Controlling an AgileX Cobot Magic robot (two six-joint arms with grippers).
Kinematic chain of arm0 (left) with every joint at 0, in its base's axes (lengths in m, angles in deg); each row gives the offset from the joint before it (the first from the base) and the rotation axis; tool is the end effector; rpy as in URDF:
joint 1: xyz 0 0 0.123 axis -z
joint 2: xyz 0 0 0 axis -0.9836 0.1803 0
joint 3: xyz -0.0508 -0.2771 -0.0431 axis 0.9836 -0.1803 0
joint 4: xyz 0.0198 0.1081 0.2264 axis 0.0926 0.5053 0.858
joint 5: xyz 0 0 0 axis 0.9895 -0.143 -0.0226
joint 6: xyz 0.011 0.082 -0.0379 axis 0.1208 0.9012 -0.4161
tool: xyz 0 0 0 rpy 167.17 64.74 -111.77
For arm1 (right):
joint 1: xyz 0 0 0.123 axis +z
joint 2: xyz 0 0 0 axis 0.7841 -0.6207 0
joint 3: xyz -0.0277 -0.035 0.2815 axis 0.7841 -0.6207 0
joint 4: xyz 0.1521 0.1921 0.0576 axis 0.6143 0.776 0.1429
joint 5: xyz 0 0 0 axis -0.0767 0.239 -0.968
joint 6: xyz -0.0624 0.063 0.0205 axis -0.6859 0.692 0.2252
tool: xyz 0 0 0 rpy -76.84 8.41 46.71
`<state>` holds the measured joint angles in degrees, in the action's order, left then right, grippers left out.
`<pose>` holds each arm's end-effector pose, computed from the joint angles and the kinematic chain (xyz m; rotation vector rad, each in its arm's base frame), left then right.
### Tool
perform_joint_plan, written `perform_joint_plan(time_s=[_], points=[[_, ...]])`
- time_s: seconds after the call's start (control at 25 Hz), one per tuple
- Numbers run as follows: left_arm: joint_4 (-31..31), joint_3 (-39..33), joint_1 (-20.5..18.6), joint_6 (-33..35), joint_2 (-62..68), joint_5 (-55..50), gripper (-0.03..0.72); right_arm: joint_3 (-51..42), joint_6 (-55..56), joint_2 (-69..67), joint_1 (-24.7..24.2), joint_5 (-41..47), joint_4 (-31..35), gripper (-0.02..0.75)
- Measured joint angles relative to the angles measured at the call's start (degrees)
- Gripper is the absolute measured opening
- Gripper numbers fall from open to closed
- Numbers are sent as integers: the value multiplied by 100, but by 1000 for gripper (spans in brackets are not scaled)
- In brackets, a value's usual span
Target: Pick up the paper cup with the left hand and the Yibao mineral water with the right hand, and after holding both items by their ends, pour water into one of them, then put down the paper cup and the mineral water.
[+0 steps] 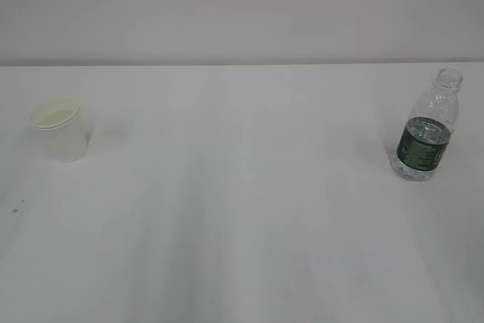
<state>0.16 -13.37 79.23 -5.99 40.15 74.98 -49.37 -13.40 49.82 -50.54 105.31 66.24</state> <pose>0.0951 0.0013 0.3129 0.0065 1.6258 0.0272 0.0885 -0.0058 0.3070 -0.1029 1.8269 -0.1721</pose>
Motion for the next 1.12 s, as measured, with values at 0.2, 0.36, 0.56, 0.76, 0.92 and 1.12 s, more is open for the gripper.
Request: perform_joint_plan(time_s=[0.2, 0.36, 0.56, 0.76, 0.92, 1.12], points=[[-38, 3, 0, 0, -253, -279, 449, 14, -177, 242, 0, 479, 211, 590], [-40, 131, 0, 0, -351, -717, 442, 127, -711, 343, 0, 954, 744, 590], [-53, 370, 0, 0, -383, -1205, 429, 222, -1021, 367, 0, 1344, 1203, 590], [-99, 412, 0, 0, -398, -1728, 428, 222, -1098, 367, 0, 1667, 1321, 590], [-268, 412, 0, 0, -425, -2011, 427, 222, -1098, 377, 0, 1803, 1367, 590], [-341, 421, 0, 0, -429, -2362, 425, 222, -1111, 377, 0, 1973, 1395, 589]])
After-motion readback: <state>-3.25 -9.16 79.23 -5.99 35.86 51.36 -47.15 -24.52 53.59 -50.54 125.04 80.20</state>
